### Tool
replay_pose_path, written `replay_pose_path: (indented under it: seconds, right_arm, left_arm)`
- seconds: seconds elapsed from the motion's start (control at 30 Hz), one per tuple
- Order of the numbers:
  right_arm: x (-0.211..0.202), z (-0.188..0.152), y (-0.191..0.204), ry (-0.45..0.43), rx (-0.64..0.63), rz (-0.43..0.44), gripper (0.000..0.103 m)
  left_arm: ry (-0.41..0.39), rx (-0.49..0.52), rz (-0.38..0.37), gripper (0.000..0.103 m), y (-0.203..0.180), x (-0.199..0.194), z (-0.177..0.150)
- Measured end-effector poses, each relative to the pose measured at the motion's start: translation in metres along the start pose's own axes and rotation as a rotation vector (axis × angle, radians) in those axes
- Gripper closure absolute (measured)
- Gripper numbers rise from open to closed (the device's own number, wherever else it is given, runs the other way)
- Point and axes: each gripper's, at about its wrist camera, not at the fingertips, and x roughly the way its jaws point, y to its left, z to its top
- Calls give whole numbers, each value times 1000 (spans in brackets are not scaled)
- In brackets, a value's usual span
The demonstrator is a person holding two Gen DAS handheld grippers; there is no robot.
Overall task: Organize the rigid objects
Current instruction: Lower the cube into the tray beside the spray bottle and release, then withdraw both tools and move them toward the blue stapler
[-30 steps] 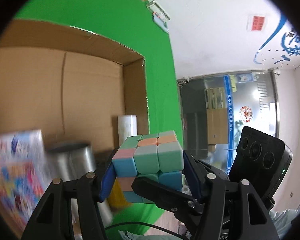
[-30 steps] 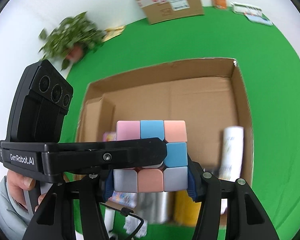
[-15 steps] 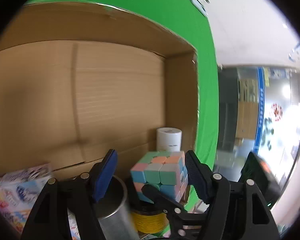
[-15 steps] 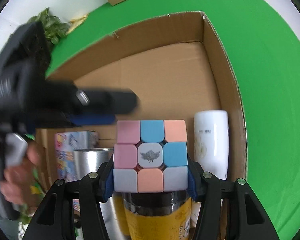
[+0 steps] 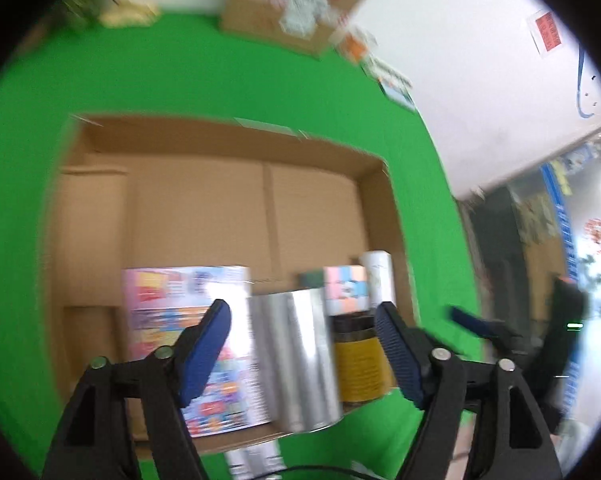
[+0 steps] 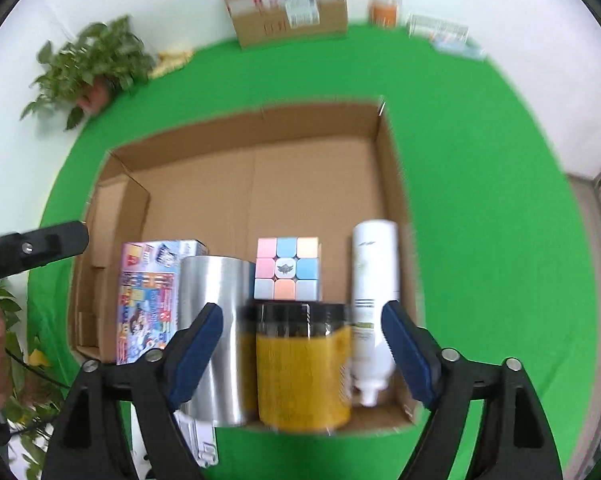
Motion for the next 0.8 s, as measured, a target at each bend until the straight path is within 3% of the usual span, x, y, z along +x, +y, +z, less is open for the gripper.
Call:
replay_pose_path:
  seconds: [0.03, 0.1, 0.13, 0.17, 0.2, 0.23, 0.27, 0.3, 0.33, 0.37, 0.4, 0.43, 0.53, 0.63, 0.8]
  right_arm:
    - [-14, -4, 8, -26, -8, -15, 6]
    - [-46, -17, 19, -94, -20, -51, 2]
    - [-59, -25, 23, -115, -22, -58, 2]
    - [-71, -35, 26, -129, -19, -55, 8]
    - [-82, -40, 29, -142, -16, -44, 20]
    - [-93, -45, 36, -154, -15, -39, 49]
    - [-103, -54, 38, -158, -17, -50, 66]
    - [-111, -63, 39, -159, -17, -62, 66]
    - [-117, -70, 41, -171, -12, -55, 65]
    - [-124, -78, 44, -179, -12, -30, 52]
    - [-130, -86, 48, -179, -18, -5, 37]
    - [-135, -95, 50, -188, -21, 10, 5]
    - [-152, -119, 55, -252, -19, 28, 1]
    - [-154, -138, 58, -228, -23, 87, 1]
    - [-149, -180, 64, -155, -127, 196, 1]
  left_arm:
    - [-64, 11, 19, 28, 2, -19, -11]
    - [-137, 14, 35, 29, 3, -42, -27]
    - [-171, 7, 48, 48, 5, -55, -38]
    - [-176, 7, 52, 70, 7, -61, -45]
    - [-164, 13, 59, 103, 8, -63, -53]
    - [-160, 21, 93, 102, 9, -67, -62]
    - [-172, 29, 108, 102, 10, -72, -68]
    - [-188, 37, 112, 102, 11, -77, -74]
    - [-211, 39, 114, 95, 12, -85, -83]
    - [-215, 29, 128, 82, 13, -89, -87]
    - [-214, 16, 141, 38, 16, -92, -92]
    - [-226, -5, 140, 10, 20, -98, -99]
    - [-249, -38, 162, 10, 25, -107, -116]
    - [-206, -93, 158, 10, 31, -114, -131]
    - [-197, -169, 116, 10, 33, -127, -174]
